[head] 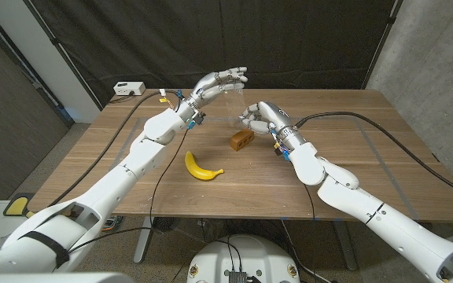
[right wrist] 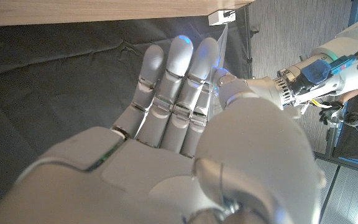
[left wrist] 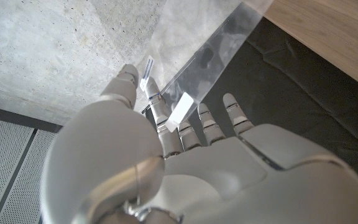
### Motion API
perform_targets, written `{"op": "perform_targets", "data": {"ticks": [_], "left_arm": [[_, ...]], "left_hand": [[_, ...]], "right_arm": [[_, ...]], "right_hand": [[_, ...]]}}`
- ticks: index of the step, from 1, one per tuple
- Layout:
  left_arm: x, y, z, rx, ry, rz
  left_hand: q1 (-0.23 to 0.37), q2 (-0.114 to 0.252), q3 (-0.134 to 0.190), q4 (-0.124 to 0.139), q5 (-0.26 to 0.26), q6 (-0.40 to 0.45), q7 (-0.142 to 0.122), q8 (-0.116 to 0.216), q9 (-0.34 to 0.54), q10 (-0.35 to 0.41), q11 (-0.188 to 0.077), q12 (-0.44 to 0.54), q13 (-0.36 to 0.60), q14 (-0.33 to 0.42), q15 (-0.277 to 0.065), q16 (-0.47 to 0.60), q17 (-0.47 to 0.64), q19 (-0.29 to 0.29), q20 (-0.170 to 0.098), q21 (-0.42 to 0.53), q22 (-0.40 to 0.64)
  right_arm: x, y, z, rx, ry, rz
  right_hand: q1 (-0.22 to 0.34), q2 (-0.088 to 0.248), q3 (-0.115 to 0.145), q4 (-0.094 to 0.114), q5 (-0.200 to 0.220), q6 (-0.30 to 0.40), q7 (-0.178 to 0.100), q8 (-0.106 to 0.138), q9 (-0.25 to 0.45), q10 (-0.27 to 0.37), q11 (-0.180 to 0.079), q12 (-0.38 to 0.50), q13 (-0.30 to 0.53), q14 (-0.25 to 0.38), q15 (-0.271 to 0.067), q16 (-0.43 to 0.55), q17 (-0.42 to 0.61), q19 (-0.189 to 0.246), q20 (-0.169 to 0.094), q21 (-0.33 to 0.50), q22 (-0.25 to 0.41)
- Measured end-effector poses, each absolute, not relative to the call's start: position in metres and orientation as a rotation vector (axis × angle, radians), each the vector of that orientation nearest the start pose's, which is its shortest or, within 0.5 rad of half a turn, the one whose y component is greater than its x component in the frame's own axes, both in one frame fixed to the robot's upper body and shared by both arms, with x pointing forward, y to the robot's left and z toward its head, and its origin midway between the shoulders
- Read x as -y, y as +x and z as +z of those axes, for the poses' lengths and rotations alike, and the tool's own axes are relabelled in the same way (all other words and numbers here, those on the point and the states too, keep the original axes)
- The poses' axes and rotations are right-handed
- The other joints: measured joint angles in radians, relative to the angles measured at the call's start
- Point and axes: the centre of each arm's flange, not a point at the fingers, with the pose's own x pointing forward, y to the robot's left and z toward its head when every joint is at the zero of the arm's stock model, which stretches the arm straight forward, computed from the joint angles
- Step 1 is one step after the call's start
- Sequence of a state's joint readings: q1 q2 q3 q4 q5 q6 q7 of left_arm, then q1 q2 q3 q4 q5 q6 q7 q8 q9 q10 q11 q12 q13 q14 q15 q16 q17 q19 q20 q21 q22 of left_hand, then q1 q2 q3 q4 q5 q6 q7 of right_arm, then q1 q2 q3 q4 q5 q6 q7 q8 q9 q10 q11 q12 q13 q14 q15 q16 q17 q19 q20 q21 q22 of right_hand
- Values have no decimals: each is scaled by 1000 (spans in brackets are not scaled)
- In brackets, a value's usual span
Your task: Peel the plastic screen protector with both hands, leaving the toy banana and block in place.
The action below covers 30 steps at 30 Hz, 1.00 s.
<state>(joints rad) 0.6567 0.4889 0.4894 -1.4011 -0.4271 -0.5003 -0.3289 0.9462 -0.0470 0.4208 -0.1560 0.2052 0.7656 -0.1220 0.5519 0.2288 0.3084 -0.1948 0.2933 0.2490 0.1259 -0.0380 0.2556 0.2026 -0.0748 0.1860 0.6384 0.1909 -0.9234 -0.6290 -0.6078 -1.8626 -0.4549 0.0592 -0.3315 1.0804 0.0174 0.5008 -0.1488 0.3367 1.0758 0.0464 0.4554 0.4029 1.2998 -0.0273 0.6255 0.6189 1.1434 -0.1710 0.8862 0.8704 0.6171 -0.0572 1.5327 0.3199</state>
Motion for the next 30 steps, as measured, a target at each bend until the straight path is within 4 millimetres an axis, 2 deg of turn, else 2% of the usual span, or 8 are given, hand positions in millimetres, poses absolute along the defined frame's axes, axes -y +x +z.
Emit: {"op": "perform_targets", "data": {"ticks": [3, 16, 22, 26, 27, 30], "left_arm": [[-168, 588, 92, 1008, 346, -635], [-171, 587, 92, 1022, 353, -582], [-172, 588, 92, 1024, 360, -563], [-173, 591, 94, 1021, 357, -558], [-173, 591, 94, 1020, 354, -561], [-172, 594, 95, 1016, 352, -572]], "left_hand": [[6, 4, 4, 4, -6, 21, -3, 14, 6, 8, -2, 0, 5, 9, -1, 0, 5, 6, -5, 0, 3], [18, 0, 4, 4, -13, -3, -1, 19, 25, 8, -2, -1, 4, 10, 0, 4, 5, 12, -10, 0, 3], [28, 10, 8, 8, -13, 30, 13, 52, 34, 16, -2, -5, 9, 12, -2, 4, 9, 17, -13, 0, 3], [36, 18, 12, 12, -17, 35, 15, 52, 33, 17, -3, -5, 9, 20, 2, 4, 9, 22, -10, 0, 3], [36, 18, 12, 12, -17, 19, 8, 50, 30, 17, -3, -8, 12, 21, 0, 4, 9, 22, -10, 0, 3], [36, 18, 7, 18, -20, -8, 8, 36, 18, 17, -3, -14, 14, 21, 0, 4, 9, 22, -10, 0, 3]], "right_arm": [[119, 531, -3, 1029, -973, 84], [120, 535, -1, 1036, -948, 76], [121, 537, 0, 1040, -934, 63], [121, 538, 1, 1039, -933, 59], [121, 538, 1, 1039, -933, 59], [121, 540, 2, 1039, -934, 57]], "right_hand": [[0, 0, 0, 0, 0, 0, 0, 0, 1, 0, 0, 0, 0, 0, 0, 0, 0, 0, 0, 0, -4], [0, 0, 0, 0, 8, 0, 0, 0, 3, 4, -4, 0, -4, 0, 0, 0, 2, -4, -4, 7, -14], [0, 0, 0, 0, 8, 0, 0, -2, 3, 4, -4, 0, -2, 0, 0, 0, 3, -4, -4, 13, -18], [0, 0, 0, 0, 8, 1, -1, -4, 3, 4, -4, 0, -1, 0, 0, 0, 8, -3, -4, 13, -22], [0, 0, 0, 0, 8, 1, -1, -4, 3, 4, -4, 0, -2, 0, 0, 0, 8, -6, -1, 13, -23], [0, 0, 0, 0, 8, 1, -1, -5, 2, 4, -4, 0, -4, 0, 0, 0, 8, -9, 2, 13, -23]]}}
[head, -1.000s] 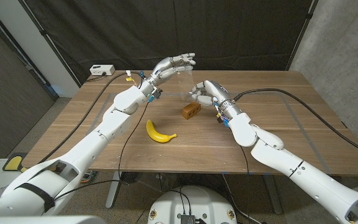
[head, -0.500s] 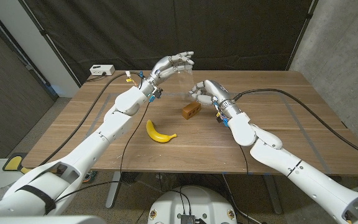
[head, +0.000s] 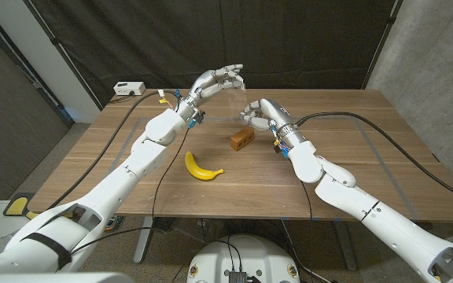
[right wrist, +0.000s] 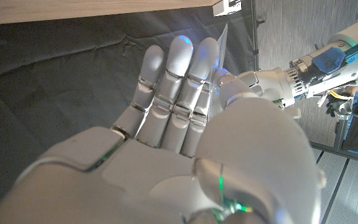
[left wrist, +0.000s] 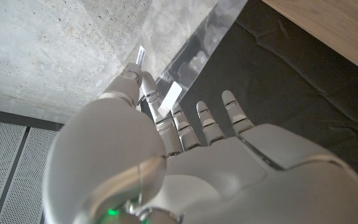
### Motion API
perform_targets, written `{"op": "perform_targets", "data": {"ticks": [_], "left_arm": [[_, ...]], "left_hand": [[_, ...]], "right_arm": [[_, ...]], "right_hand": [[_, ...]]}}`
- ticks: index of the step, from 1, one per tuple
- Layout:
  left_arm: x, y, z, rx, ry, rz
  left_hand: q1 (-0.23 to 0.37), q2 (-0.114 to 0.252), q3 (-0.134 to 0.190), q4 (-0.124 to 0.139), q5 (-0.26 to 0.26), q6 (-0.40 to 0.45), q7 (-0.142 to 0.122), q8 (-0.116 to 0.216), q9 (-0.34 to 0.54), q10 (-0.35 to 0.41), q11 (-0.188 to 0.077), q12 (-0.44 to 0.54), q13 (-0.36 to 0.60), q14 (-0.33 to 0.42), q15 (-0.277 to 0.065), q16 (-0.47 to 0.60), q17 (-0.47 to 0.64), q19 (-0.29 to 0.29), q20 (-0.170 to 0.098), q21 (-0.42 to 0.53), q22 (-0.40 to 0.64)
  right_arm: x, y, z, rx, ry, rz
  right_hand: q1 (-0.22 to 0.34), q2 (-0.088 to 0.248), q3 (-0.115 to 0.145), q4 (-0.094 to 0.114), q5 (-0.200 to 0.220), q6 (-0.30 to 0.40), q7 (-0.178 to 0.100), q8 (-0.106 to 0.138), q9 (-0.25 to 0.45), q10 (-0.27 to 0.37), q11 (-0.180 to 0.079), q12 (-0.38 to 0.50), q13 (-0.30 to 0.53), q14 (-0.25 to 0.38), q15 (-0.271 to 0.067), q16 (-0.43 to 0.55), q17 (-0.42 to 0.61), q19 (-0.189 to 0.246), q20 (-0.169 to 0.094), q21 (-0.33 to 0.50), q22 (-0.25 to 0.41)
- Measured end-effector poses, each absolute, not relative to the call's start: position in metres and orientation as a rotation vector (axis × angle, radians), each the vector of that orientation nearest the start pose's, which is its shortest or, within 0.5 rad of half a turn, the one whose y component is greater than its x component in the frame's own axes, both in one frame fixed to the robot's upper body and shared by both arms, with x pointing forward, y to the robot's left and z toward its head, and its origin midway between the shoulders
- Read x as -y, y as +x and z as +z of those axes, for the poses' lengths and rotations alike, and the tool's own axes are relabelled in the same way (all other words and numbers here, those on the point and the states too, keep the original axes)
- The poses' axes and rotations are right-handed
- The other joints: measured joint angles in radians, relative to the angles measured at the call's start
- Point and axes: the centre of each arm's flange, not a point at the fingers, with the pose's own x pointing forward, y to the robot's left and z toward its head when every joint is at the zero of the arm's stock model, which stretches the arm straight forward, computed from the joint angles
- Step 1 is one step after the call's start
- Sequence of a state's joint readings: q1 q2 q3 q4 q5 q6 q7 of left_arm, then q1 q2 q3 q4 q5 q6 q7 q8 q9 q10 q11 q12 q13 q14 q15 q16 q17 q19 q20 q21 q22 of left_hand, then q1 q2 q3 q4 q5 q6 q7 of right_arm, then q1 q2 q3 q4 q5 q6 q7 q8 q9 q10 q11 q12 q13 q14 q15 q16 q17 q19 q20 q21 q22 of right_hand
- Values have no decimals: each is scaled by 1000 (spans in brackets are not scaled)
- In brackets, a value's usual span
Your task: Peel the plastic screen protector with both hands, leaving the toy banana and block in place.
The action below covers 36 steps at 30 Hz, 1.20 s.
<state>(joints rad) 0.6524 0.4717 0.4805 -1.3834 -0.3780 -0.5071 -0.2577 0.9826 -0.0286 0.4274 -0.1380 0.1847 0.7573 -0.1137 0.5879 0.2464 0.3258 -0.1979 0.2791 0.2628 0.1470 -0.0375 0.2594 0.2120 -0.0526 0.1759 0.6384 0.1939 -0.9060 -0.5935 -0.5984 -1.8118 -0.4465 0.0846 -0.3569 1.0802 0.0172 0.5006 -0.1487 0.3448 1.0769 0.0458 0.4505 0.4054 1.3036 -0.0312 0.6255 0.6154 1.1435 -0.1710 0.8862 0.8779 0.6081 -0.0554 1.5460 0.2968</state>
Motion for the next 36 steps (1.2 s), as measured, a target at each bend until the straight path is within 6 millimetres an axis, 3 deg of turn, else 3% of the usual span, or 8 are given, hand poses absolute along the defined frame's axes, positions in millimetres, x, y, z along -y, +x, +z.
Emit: {"op": "perform_targets", "data": {"ticks": [2, 9, 15, 17, 19, 24, 36], "left_arm": [[-171, 595, 96, 1015, 351, -577], [-167, 598, 99, 1017, 343, -593], [-165, 599, 101, 1020, 334, -596], [-164, 599, 101, 1022, 331, -592], [-164, 599, 101, 1023, 331, -586], [-164, 597, 101, 1032, 331, -551], [-167, 583, 100, 1084, 437, -342]], "left_hand": [[0, 0, 0, 0, 0, 10, 9, 0, -5, 0, 0, -2, 0, 0, 0, 0, 0, 0, 0, 0, 0], [0, 0, -4, 4, 0, 35, 1, 5, -10, 0, 0, -2, 5, 0, 0, 0, 0, 0, 0, 0, 0], [22, 25, 3, 4, 0, 133, -4, 61, -6, 42, -13, 0, 9, 24, -2, 0, 2, 30, 4, 8, 3], [32, 35, 12, -3, -3, 154, 10, 88, -3, 57, -15, 3, 14, 34, -2, 7, 5, 40, 1, 11, 5], [42, 45, 18, -4, -4, 167, 23, 88, -3, 76, -16, 10, 18, 43, 0, 8, 5, 53, -2, 20, 5], [72, 50, 23, -8, -11, 167, 23, 88, -3, 122, -19, 29, 33, 59, -2, 8, 5, 82, -30, 35, 5], [90, 37, 16, -2, 20, 185, 41, 89, -3, 137, -14, 43, 60, 28, 0, -8, 14, 110, -33, 39, 5]], "right_arm": [[121, 540, 3, 1039, -936, 57], [120, 543, 3, 1037, -944, 59], [120, 544, 4, 1036, -944, 59], [120, 545, 4, 1036, -942, 60], [120, 545, 3, 1035, -940, 62], [122, 546, 4, 1033, -926, 67], [126, 544, 7, 1033, -865, 112]], "right_hand": [[0, 0, 0, 0, 0, 0, 0, 0, 0, 0, 0, 0, 1, 0, 0, 0, 0, 0, 0, 5, 0], [-4, -4, 0, 0, 0, 3, 1, -1, -3, 0, 0, 0, 4, 0, 0, 0, 0, 0, 0, 6, -5], [-5, -5, 0, 0, 0, 6, 1, -4, -3, 0, 0, 0, 4, 0, 0, 0, 0, 0, 0, 6, -5], [-5, -5, 0, 0, 6, 6, 1, -6, -3, 0, 0, 0, 4, 0, 0, 0, 0, 0, 0, 6, -7], [-5, -5, 0, 0, 7, 6, 1, -5, -3, 0, 0, 0, 4, 0, 0, 0, 0, 0, 0, 6, -9], [-5, -5, 0, 0, 7, 7, 1, -2, -3, 0, 0, 0, 4, 0, 0, 0, 0, 0, 0, 6, -9], [-5, -5, 0, 0, 10, 10, 1, -2, -5, 3, -3, -4, 5, 0, 0, 0, 4, 0, 0, 11, -2]]}}
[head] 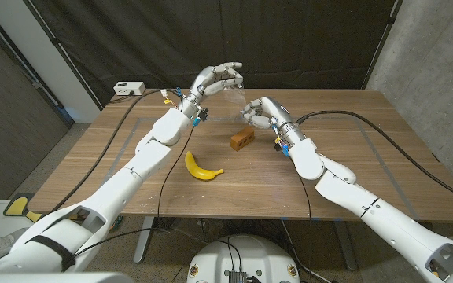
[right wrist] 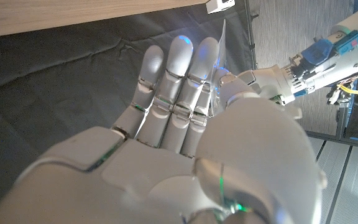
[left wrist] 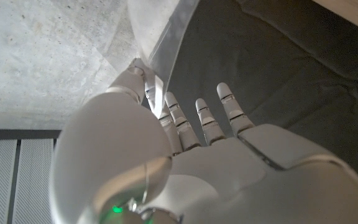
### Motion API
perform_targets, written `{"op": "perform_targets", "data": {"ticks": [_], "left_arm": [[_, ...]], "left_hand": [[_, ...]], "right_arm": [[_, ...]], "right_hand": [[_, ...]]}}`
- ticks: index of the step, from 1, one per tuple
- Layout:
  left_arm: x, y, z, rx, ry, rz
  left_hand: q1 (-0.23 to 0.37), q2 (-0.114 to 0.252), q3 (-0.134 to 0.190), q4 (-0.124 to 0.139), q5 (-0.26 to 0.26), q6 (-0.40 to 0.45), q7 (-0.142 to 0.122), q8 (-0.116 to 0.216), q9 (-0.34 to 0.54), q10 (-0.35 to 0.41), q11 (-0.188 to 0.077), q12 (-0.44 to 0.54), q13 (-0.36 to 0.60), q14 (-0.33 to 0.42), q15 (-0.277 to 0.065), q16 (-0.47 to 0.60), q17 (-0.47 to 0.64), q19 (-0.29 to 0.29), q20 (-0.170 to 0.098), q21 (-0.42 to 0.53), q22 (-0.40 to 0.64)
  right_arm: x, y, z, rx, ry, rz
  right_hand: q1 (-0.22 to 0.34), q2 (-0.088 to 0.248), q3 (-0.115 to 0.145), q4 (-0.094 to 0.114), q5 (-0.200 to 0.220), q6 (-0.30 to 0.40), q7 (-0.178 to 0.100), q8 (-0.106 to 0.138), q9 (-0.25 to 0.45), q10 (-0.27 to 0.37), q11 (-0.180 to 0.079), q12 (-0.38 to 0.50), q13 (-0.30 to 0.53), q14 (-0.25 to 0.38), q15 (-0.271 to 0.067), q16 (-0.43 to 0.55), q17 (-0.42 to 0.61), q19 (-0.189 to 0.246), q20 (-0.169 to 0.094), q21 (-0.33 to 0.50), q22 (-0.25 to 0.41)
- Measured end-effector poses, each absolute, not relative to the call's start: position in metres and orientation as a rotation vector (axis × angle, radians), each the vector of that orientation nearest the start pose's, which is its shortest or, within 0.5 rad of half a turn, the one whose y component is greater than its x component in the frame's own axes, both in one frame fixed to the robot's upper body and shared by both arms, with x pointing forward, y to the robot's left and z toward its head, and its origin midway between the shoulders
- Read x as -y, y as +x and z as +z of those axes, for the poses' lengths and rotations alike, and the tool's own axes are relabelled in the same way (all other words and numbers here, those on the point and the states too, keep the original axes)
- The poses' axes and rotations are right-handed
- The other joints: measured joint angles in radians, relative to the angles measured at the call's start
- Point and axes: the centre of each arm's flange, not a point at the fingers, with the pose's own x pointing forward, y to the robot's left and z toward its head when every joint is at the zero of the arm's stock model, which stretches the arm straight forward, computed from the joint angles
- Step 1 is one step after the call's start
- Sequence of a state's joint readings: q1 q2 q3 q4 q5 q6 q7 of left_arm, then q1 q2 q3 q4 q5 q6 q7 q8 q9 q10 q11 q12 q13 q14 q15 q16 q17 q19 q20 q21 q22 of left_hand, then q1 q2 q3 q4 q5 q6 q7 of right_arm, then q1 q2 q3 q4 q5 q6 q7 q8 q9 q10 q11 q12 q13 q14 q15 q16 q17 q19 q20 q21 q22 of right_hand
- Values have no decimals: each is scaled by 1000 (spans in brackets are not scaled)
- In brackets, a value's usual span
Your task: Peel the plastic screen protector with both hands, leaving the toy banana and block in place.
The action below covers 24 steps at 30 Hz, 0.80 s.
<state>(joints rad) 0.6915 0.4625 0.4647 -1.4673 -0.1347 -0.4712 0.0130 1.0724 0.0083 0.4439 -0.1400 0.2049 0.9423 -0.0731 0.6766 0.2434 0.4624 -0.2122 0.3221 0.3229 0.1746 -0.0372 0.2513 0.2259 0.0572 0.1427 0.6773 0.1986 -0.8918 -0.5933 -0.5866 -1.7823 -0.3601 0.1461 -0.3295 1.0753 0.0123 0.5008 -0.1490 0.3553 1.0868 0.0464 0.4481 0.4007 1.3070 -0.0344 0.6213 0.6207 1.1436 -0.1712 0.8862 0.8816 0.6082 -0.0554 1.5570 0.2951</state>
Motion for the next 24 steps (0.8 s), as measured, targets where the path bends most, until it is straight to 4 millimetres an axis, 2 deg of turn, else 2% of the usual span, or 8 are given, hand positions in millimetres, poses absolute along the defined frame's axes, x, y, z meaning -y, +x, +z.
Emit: {"op": "perform_targets", "data": {"ticks": [8, 19, 21, 23, 24], "left_arm": [[-166, 572, 102, 1127, 534, -278], [-158, 563, 101, 1151, 566, -292], [-156, 560, 101, 1161, 571, -299], [-155, 558, 101, 1165, 573, -303], [-154, 556, 101, 1169, 574, -306]], "left_hand": [[0, 0, -17, 10, 26, 0, 0, 0, 0, -18, -2, -1, 14, -26, 0, -8, 9, 4, -10, 8, 0], [0, 0, -26, 17, 47, 1, 1, 0, 0, -29, -2, -6, 23, -43, -4, -11, 18, -6, -20, 8, 0], [0, 0, -27, 17, 51, 1, 1, 0, 0, -29, -2, -6, 28, -45, -2, -11, 21, -8, -22, 8, 0], [0, 0, -31, 21, 52, 1, 1, 0, 0, -33, -6, -6, 29, -48, 1, -11, 23, -14, -28, 8, 0], [0, 0, -31, 21, 55, 1, 1, 0, 0, -34, -8, -6, 31, -48, 1, -11, 23, -14, -28, 8, 0]], "right_arm": [[129, 540, 9, 1033, -845, 138], [127, 538, 10, 973, -844, 204], [127, 540, 10, 941, -831, 226], [128, 544, 6, 897, -812, 251], [128, 546, 5, 879, -802, 262]], "right_hand": [[0, 0, 3, -3, 4, 1, -1, -1, 0, 0, 0, 0, 0, 0, 0, 0, 6, 0, 0, 0, -3], [0, 0, 4, -5, 8, 2, -1, -4, 0, 8, -1, 0, 4, 0, 0, 9, 19, 5, -4, 3, -7], [3, -3, 5, -4, 11, 2, -1, -5, -1, 12, 1, 0, 2, 0, 0, 13, 26, 18, -3, 4, -5], [4, -4, 9, 0, 15, 2, -2, -6, -3, 19, -2, 4, 3, 0, 0, 20, 36, 25, -3, 4, 5], [4, -4, 20, -3, 15, 2, -2, -7, -4, 20, -2, 4, 6, 0, 0, 25, 43, 29, -7, 6, 10]]}}
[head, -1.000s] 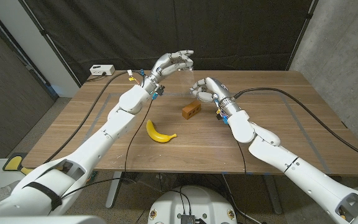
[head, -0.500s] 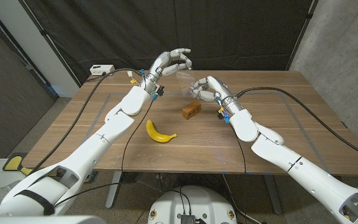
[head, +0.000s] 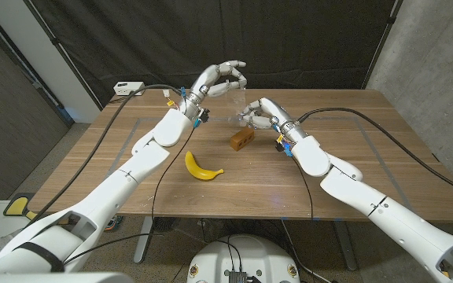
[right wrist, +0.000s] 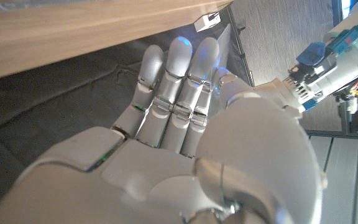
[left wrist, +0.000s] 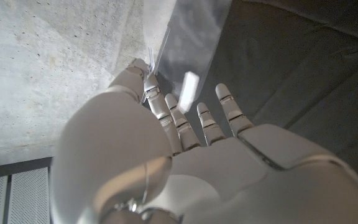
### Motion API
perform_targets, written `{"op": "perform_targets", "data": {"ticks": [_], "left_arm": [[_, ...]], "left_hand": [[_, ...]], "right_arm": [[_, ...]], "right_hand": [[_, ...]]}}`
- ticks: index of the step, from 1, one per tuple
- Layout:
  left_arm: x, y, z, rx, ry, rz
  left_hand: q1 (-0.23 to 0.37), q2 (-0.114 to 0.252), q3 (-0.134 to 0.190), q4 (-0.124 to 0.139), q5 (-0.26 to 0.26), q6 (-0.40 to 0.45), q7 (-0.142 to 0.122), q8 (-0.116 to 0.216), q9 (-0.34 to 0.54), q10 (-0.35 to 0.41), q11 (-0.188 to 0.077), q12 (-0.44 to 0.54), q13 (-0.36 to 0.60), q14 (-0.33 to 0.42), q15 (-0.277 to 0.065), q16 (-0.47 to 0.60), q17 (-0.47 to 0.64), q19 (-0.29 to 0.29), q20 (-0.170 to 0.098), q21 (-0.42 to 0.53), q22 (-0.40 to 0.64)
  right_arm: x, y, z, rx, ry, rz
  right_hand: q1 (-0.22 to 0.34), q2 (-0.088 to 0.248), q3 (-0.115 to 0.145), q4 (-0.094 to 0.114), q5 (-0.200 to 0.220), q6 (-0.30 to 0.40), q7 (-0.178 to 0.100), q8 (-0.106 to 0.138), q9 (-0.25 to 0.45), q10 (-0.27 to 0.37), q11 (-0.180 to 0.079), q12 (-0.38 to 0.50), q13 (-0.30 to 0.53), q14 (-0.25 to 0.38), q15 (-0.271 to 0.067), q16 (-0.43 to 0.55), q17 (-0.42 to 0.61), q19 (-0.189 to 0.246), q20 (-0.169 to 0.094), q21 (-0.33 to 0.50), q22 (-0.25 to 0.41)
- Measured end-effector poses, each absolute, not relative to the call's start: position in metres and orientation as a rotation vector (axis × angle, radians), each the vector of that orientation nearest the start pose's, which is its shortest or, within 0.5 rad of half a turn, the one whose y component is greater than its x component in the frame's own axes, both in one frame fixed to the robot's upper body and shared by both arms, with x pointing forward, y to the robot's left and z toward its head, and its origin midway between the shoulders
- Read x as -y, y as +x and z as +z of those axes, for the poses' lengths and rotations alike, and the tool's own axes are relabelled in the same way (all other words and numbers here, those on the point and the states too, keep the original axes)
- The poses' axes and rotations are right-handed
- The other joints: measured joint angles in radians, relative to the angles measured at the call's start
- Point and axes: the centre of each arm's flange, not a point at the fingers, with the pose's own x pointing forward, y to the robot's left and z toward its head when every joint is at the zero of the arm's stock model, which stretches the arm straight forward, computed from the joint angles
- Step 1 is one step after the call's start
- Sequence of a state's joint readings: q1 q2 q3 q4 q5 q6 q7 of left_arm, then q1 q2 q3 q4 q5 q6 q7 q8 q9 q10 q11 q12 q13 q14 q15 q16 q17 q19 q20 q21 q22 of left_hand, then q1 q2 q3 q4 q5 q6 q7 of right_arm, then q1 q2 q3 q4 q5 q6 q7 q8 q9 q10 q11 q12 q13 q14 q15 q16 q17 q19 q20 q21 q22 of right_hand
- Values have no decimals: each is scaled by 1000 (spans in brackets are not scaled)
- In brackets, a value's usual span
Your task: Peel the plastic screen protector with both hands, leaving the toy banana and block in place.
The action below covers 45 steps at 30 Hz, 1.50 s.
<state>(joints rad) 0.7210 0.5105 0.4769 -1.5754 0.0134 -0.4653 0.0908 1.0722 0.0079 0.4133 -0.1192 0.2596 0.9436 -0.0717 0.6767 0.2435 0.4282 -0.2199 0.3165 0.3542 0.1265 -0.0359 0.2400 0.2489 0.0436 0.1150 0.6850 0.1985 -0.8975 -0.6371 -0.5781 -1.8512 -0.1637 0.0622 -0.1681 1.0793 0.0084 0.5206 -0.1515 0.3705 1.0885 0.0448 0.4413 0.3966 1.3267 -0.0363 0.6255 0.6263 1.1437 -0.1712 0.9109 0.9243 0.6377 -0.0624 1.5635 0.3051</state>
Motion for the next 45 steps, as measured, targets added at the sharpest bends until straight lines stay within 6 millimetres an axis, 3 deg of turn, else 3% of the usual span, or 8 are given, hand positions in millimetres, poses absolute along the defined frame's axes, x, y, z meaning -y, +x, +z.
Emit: {"op": "perform_targets", "data": {"ticks": [1, 4, 9, 10, 20, 24, 28, 45], "left_arm": [[-152, 553, 101, 1188, 602, -309], [-149, 545, 101, 1216, 652, -306], [-147, 531, 106, 1254, 700, -311], [-142, 529, 102, 1274, 796, -290], [-130, 511, 100, 1326, 1055, -271], [-126, 501, 102, 1350, 1076, -282], [-120, 496, 98, 1402, 1206, -201], [-105, 469, 75, 1675, 1384, 143]], "left_hand": [[0, 0, 0, 0, 0, 0, 0, 0, 0, 0, 0, 0, 1, -2, -2, 0, 0, 0, 0, 0, 0], [0, 0, 0, 0, 0, 0, 0, 0, 0, 0, 0, 0, 2, -11, 0, 0, 3, -5, -5, 0, 0], [0, 0, -2, -1, 0, 0, 0, 0, 0, 0, 0, 0, 10, -21, 0, -4, 5, -10, -10, -2, 0], [0, 0, -4, 2, 0, 0, 0, 0, 0, 0, 0, 2, 10, -21, 0, -4, 5, -10, -10, -2, 0], [2, -1, -5, 3, 0, 0, 0, 0, 0, 4, 4, 13, 20, -39, 0, -12, 9, -15, -26, -2, 0], [7, -1, -9, 6, 0, 0, 0, 0, 0, 4, 4, 17, 24, -39, 0, -12, 11, -15, -26, -2, 0], [11, 0, -12, 2, 0, 0, 0, 0, 0, 4, 4, 17, 24, -43, 4, -12, 14, -16, -37, -2, 0], [13, 1, -29, 10, -1, 0, 0, 0, 0, 7, 1, 24, 38, -46, 0, -12, 18, -15, -47, -2, 0]], "right_arm": [[129, 541, 14, 889, -789, 263], [131, 543, 16, 840, -735, 299], [132, 547, 14, 780, -669, 339], [135, 541, 19, 790, -658, 337], [145, 537, 21, 717, -508, 415], [148, 534, 22, 698, -457, 447], [159, 529, 26, 687, -424, 466], [171, 531, 33, 599, -281, 585]], "right_hand": [[3, -3, 2, 1, 1, 0, 0, 0, 0, 0, 0, 0, 1, 0, 0, 3, 7, 7, 0, 0, 5], [4, -5, 8, 8, 12, 0, 0, -1, -1, 3, -3, 0, 2, 0, 0, 8, 22, 10, 3, 0, 19], [-3, -19, 18, 12, 19, 0, 0, -2, 5, 11, 0, 8, 2, 1, 1, 10, 41, 17, -1, 0, 27], [-3, -19, 18, 12, 19, 5, 2, -2, 5, 11, 0, 8, 2, 2, 1, 10, 44, 22, 4, 0, 27], [-4, -31, 35, 18, 33, 7, 0, -5, 10, 20, 2, 8, 2, 8, 2, 14, 70, 28, 0, 0, 32], [-1, -34, 36, 16, 34, 21, 2, -9, 10, 20, 2, 8, 2, 13, 3, 14, 78, 28, 0, 0, 31], [-6, -40, 40, 18, 43, 23, 2, -11, 16, 20, 2, 8, 2, 15, 2, 14, 88, 32, 3, 5, 32], [-8, -50, 54, 21, 55, 34, 2, -17, 16, 26, 4, 16, 2, 27, 4, 10, 116, 48, 1, 9, 41]]}}
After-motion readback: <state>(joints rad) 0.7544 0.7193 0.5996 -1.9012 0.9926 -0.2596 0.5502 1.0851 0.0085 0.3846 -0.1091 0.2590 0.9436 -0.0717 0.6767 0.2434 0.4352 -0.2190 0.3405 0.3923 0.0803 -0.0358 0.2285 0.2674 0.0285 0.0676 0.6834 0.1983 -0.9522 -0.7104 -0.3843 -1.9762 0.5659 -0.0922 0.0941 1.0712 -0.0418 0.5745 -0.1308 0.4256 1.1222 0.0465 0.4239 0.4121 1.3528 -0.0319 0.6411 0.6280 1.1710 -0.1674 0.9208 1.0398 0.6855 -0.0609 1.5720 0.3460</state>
